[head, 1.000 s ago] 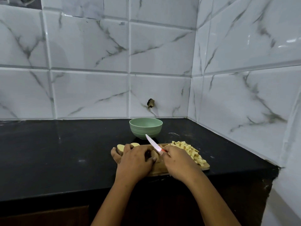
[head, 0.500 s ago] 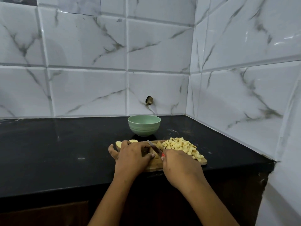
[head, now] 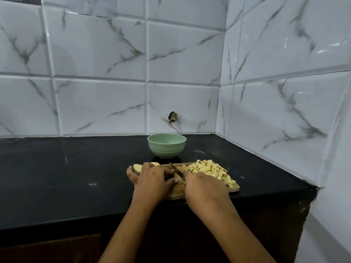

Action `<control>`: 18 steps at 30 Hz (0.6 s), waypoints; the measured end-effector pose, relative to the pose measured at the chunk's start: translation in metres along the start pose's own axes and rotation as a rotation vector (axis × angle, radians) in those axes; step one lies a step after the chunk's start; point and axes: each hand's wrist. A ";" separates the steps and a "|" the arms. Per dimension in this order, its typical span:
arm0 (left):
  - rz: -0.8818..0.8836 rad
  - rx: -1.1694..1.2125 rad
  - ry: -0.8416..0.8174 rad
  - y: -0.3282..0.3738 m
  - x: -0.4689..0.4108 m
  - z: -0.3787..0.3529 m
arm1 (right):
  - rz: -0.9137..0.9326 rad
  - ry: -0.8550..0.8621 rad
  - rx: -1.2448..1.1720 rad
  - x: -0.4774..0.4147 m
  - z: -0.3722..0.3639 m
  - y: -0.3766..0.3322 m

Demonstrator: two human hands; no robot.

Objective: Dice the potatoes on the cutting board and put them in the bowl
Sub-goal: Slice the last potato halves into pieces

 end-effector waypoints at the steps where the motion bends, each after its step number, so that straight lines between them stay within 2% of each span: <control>1: -0.009 0.004 0.002 0.000 0.000 0.001 | -0.002 -0.002 0.001 -0.002 0.000 0.000; 11: 0.018 -0.049 0.006 -0.001 -0.001 -0.001 | -0.008 0.003 0.019 -0.013 -0.002 -0.006; 15: 0.017 0.004 0.013 0.000 0.000 0.000 | -0.038 -0.052 0.047 -0.005 -0.013 -0.004; 18: 0.035 -0.042 0.023 0.002 0.002 0.004 | -0.040 -0.072 0.068 0.000 -0.010 -0.001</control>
Point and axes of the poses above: each hand's wrist, its own x-axis away from the middle knuckle, its own z-axis out of the back of the hand, y = z × x, and after that the axes turned 15 degrees about -x, right-handed
